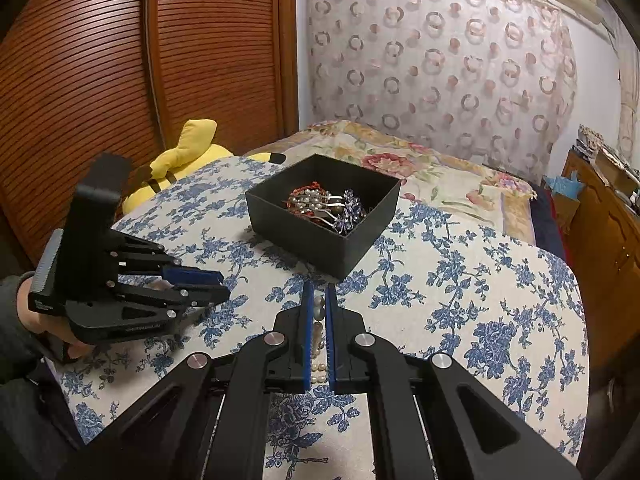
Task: Organize jewelry
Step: 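Lift the white pearl strand with the right tool while the left tool grasps the gold flower earring, then carry the pearl strand and earring into the black box and open both tools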
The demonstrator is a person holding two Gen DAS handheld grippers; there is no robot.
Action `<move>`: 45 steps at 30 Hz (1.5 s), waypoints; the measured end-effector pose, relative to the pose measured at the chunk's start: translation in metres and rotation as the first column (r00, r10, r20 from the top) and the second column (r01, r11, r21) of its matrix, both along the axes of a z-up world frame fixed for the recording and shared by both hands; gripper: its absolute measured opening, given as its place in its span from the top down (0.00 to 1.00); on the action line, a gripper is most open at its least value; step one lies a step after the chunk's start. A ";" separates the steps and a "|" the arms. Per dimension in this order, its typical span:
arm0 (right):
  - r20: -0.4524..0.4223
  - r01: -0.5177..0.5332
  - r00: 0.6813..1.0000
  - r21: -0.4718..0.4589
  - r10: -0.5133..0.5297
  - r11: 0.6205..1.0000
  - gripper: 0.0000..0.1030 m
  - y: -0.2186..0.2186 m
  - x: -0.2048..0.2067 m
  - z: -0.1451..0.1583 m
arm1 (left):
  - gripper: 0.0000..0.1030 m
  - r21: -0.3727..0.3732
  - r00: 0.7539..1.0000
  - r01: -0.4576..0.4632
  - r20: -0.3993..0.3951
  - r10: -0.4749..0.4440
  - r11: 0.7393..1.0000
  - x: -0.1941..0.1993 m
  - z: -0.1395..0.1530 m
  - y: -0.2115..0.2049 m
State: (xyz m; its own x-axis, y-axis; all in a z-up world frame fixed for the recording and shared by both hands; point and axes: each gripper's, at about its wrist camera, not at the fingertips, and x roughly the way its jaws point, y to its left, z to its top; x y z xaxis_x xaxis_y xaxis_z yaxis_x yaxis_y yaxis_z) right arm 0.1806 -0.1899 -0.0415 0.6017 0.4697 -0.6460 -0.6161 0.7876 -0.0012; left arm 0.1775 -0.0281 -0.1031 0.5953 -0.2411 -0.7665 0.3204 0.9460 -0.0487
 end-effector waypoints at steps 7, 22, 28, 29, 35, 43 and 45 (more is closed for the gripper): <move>0.047 -0.014 0.999 0.010 0.014 1.000 0.94 0.005 -0.004 0.022 | 0.86 -0.014 1.000 0.005 0.021 -0.005 1.000 -0.001 0.012 -0.002; 0.202 -0.034 0.979 0.000 0.033 0.999 0.94 0.022 0.003 0.096 | 0.86 -0.045 0.994 0.003 0.113 0.002 0.999 0.009 0.056 0.000; 0.263 -0.033 0.964 0.007 0.030 0.999 0.94 0.026 0.015 0.131 | 0.86 -0.060 0.991 -0.002 0.135 0.010 0.998 0.018 0.070 0.005; 0.276 -0.031 0.961 0.009 0.027 0.999 0.94 0.027 0.018 0.138 | 0.86 -0.062 0.990 -0.003 0.139 0.011 0.998 0.021 0.073 0.006; 0.341 -0.031 0.940 0.033 0.018 0.999 0.94 0.032 0.036 0.179 | 0.86 -0.072 0.987 -0.010 0.161 0.021 0.997 0.037 0.086 0.013; 0.336 -0.043 0.941 0.013 0.036 0.999 0.94 0.047 0.067 0.180 | 0.86 -0.085 0.988 -0.020 0.151 0.032 0.996 0.065 0.085 0.018; 0.331 -0.042 0.943 -0.004 0.041 0.999 0.94 0.053 0.070 0.171 | 0.86 -0.088 0.989 -0.022 0.146 0.035 0.996 0.071 0.082 0.019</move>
